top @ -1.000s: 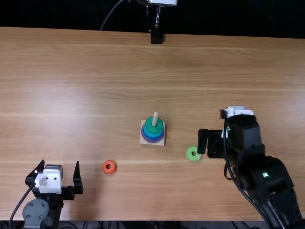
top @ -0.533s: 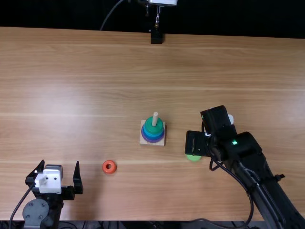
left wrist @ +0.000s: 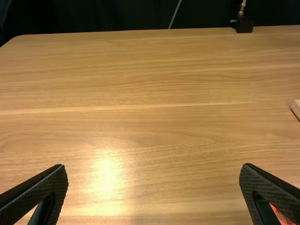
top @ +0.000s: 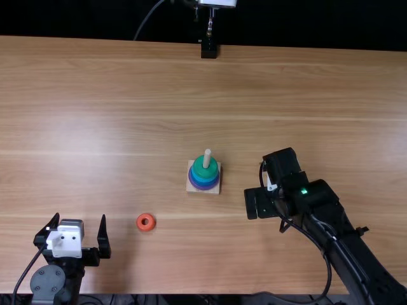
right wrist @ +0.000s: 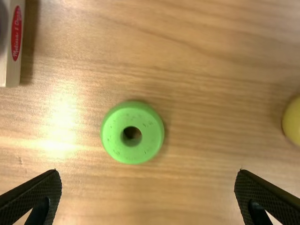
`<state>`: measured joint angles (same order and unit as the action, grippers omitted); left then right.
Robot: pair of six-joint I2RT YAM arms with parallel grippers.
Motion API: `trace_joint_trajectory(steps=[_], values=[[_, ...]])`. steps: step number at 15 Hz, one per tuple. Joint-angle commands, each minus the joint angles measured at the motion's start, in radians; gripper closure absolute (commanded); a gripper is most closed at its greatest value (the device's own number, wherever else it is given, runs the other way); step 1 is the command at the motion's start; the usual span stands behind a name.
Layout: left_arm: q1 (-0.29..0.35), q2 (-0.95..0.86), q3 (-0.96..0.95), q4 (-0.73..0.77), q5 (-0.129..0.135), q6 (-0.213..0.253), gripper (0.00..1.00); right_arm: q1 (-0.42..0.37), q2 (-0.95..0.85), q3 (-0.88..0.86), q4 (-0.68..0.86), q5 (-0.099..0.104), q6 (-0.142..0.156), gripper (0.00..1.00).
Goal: Build the Hanoi tower: stack the rings onto the peg from bottom to top in this color order: purple, dark blue, light blue, dark green, light green, yellow, orange.
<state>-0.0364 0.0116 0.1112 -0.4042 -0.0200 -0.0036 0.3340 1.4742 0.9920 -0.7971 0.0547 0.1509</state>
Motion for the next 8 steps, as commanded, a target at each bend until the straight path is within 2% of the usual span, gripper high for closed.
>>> trace_joint_trajectory(steps=[1,8], values=[[0.009,-0.012,-0.111,-0.074,0.000,0.004,0.00,0.011,0.031,-0.032,0.027,-0.012,-0.050,0.00],[0.009,-0.012,-0.111,-0.074,0.000,0.004,0.00,0.013,0.163,-0.033,0.060,-0.009,-0.037,0.00]])
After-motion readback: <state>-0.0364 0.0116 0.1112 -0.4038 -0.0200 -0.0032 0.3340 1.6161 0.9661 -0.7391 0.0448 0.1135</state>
